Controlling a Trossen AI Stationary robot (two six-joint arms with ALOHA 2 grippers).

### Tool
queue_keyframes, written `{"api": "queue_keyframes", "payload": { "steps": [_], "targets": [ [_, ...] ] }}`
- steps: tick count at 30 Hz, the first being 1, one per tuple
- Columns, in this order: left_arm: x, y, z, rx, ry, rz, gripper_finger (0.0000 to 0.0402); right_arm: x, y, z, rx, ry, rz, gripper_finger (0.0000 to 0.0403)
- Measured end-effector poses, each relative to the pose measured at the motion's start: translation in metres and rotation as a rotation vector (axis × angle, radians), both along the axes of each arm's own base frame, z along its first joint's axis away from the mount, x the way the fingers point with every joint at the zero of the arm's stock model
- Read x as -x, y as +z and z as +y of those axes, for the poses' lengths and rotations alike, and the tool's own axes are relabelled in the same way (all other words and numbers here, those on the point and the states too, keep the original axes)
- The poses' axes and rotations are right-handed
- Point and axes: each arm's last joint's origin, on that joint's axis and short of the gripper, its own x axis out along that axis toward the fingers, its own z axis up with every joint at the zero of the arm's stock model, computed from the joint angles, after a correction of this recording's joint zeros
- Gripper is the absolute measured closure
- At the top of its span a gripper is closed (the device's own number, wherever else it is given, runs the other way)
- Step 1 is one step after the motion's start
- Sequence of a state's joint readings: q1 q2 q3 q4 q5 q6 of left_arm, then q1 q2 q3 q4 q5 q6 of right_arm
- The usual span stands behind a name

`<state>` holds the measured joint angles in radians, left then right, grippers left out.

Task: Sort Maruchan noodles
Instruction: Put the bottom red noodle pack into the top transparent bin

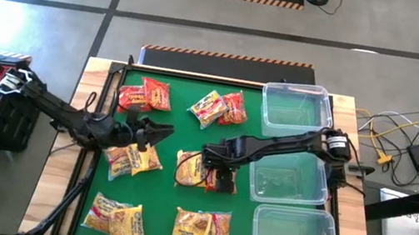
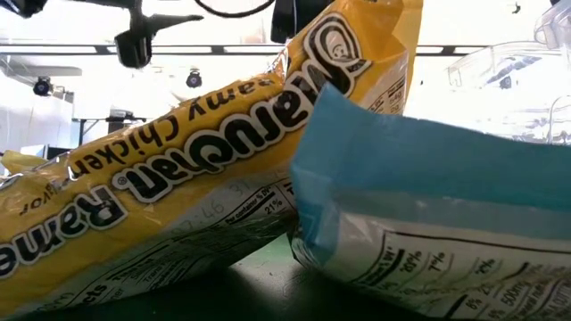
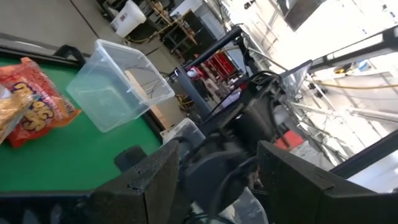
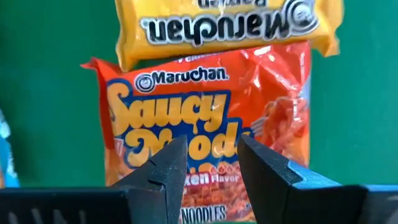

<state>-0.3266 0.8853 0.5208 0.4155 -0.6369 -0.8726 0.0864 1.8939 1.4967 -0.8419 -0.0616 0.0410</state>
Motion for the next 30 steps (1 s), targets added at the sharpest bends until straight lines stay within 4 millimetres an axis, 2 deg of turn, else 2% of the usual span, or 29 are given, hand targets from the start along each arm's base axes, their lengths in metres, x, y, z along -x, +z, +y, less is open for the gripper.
{"api": "queue_keyframes", "payload": {
  "steps": [7, 11, 19, 24, 30],
  "targets": [
    [0.001, 0.023, -0.002, -0.025, -0.032, 0.072, 0.0201, -0.002, -0.007, 0.001, 0.005, 0.015, 0.015, 0.0220],
    [0.002, 0.035, -0.001, -0.042, -0.032, 0.124, 0.0201, -0.003, -0.009, 0.000, 0.012, 0.004, 0.014, 0.0212],
    [0.000, 0.050, -0.002, -0.069, -0.032, 0.139, 0.0201, -0.009, -0.017, -0.027, 0.071, -0.038, 0.004, 0.0211],
    [-0.003, 0.041, -0.003, -0.056, -0.031, 0.209, 0.0201, -0.012, -0.016, -0.050, 0.076, -0.100, -0.038, 0.0211],
    [-0.013, 0.009, -0.006, 0.024, -0.005, 0.382, 0.0201, -0.012, -0.006, -0.065, 0.065, -0.185, -0.060, 0.0211]
  ]
}}
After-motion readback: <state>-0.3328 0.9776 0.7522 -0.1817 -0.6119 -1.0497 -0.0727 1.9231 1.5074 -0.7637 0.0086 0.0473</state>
